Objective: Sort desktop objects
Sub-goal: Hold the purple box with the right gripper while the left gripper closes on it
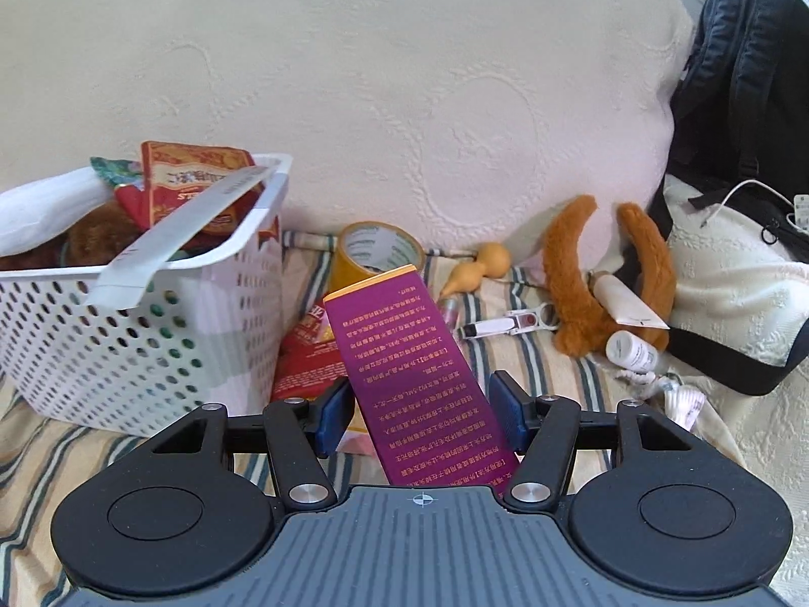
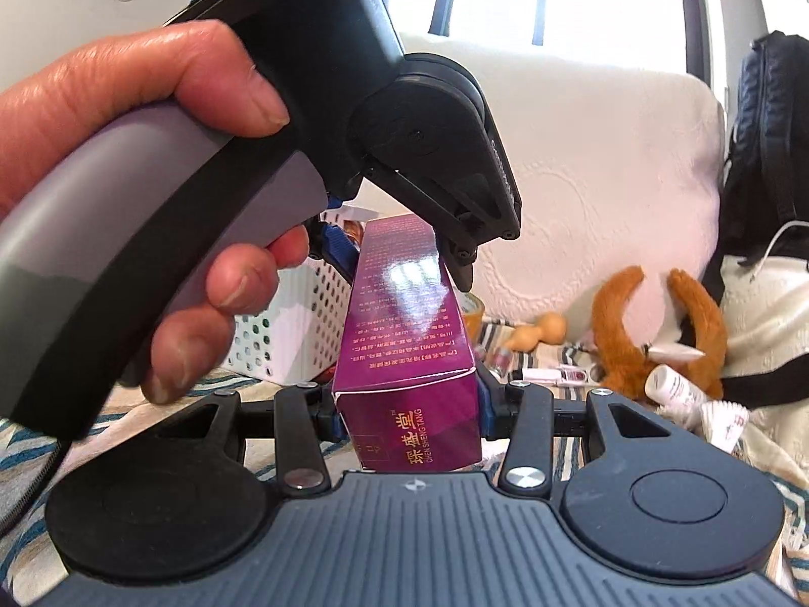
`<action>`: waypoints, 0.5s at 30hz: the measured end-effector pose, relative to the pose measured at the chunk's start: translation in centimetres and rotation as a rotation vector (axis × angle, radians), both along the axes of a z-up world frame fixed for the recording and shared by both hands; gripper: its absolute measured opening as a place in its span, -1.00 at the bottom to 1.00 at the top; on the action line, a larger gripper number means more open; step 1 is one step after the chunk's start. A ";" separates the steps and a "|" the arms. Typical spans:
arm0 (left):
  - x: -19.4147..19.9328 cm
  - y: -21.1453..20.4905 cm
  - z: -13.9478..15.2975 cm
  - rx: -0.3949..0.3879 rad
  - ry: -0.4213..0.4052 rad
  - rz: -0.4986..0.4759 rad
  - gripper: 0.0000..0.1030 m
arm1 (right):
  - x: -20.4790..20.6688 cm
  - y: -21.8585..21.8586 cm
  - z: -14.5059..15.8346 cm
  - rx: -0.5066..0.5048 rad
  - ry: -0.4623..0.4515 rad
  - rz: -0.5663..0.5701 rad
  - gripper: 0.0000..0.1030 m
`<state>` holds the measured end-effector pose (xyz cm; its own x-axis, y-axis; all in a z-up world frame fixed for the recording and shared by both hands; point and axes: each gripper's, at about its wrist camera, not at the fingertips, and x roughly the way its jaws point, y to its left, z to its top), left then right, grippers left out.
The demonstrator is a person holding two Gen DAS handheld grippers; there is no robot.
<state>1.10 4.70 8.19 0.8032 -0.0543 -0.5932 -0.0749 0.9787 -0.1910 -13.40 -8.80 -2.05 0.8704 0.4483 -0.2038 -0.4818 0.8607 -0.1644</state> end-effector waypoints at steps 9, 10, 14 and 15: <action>-1.6 2.5 0.8 -0.024 0.021 -0.009 0.17 | -1.0 0.6 -0.2 -0.024 -0.057 0.057 -0.03; -1.8 2.8 1.0 -0.028 0.024 -0.007 0.17 | -1.1 0.7 -0.1 -0.022 -0.054 0.064 -0.03; -2.0 4.5 3.2 -0.038 0.016 -0.004 0.17 | -1.0 1.8 1.8 -0.034 -0.086 0.087 -0.03; -2.0 5.1 4.2 -0.041 0.004 0.002 0.17 | -0.8 2.4 2.7 -0.035 -0.098 0.094 -0.03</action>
